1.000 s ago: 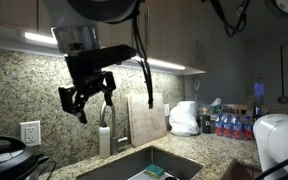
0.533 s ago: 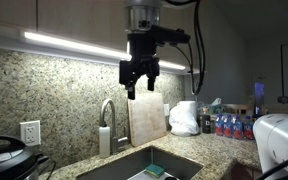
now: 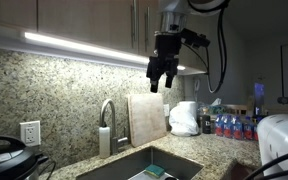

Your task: Pick up the cooker lid and put it on the cooker machine

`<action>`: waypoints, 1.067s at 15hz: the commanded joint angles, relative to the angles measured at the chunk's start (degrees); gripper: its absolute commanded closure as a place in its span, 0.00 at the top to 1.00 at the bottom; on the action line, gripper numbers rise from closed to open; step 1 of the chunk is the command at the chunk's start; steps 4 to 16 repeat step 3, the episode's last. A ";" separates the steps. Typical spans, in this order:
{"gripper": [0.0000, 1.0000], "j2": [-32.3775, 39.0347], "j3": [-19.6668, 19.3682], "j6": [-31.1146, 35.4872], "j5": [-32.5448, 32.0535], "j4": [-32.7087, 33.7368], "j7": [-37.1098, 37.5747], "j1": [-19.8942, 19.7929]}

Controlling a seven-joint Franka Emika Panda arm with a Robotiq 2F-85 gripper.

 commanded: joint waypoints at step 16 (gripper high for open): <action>1.00 -0.02 2.43 0.49 2.67 0.08 -2.77 -4.25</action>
